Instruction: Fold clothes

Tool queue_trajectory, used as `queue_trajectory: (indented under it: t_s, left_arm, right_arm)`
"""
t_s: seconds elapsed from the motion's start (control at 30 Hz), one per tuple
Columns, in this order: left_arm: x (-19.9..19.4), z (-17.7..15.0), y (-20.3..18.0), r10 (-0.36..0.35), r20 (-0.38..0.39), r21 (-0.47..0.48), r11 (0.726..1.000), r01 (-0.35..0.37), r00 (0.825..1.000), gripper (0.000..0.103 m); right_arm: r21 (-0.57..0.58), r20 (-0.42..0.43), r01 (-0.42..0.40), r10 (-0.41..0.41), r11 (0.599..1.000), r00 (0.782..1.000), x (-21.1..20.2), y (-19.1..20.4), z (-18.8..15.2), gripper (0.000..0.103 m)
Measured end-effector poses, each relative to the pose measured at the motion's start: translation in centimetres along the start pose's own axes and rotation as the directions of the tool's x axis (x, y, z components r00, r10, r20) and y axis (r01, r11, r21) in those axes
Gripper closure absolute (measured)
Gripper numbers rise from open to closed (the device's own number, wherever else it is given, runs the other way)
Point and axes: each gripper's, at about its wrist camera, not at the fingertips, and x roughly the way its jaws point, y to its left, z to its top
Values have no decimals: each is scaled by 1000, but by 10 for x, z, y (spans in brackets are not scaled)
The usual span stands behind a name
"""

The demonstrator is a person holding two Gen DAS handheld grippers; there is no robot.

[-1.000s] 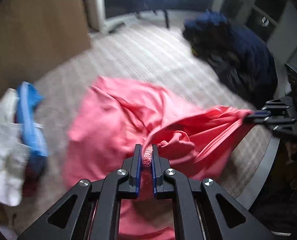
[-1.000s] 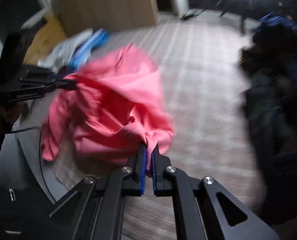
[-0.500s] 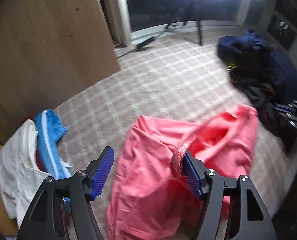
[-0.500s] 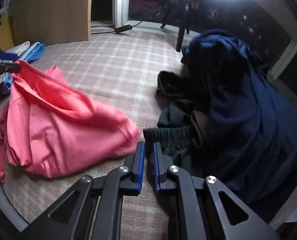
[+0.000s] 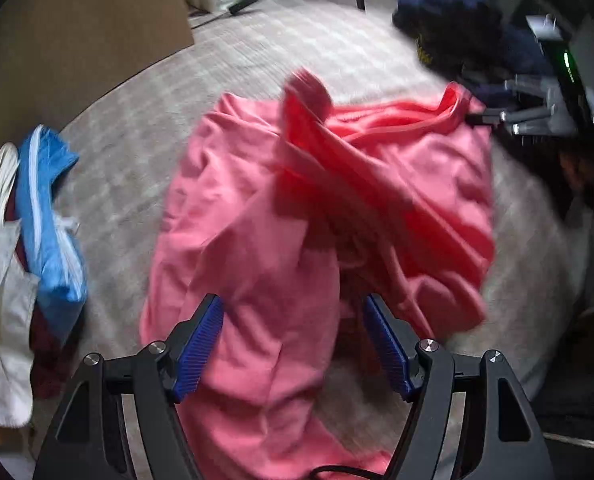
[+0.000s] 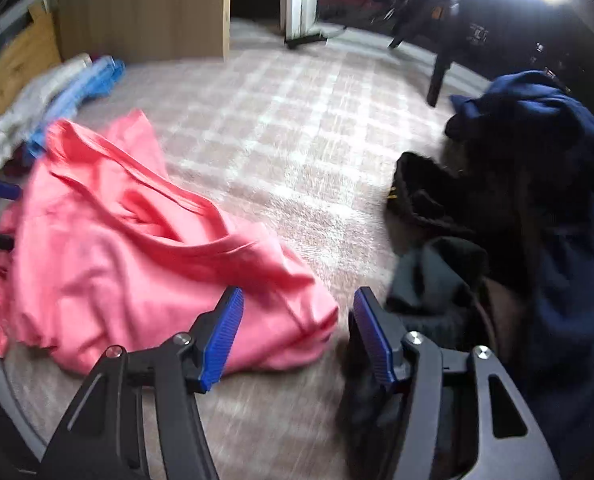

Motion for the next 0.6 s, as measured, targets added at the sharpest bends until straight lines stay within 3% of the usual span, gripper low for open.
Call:
queue_trajectory:
  t_s: [0.03,0.07,0.1,0.13,0.17,0.23,0.27,0.43,0.6]
  left_arm:
    - [5,3,-2,13,-1,4,1000,-13,1000,34]
    - [10,6,-4,26,-2,9,1000,-26,1000,44]
    - [14,8,-6,39,-3,13,999,-39,999,56]
    - [14,9,-1,14,-10,-13,1000,-14,1000,78]
    - [13,11,3,-11,-17,-40,999,10,1000,87]
    - [-2,8,16,-63,16,-93,994,64,998,99]
    - [-12,4,23,-80,32,-116,990,83,996,99]
    - [-67,-21,66,69,83,-203,978,-51,994,99]
    - [-76,-35,104,240,13,-274,935,-227,971,86]
  right_arm:
    - [-1,-7,-23,23,1000,1000,2,0,0,46]
    - [3,-12,-55,55,998,998,3,0,-1,50]
    - [8,-18,-87,88,996,996,3,0,-2,75]
    - [12,-23,-119,119,993,993,4,0,-3,91]
    - [25,-8,-137,137,990,990,-1,-3,-5,97]
    - [56,35,-165,163,985,986,-16,-10,-9,97]
    - [71,56,-179,175,981,983,-23,-14,-11,97]
    - [185,199,-181,143,966,969,-85,-48,-30,98]
    - [184,140,-69,43,980,989,-91,-55,-39,98]
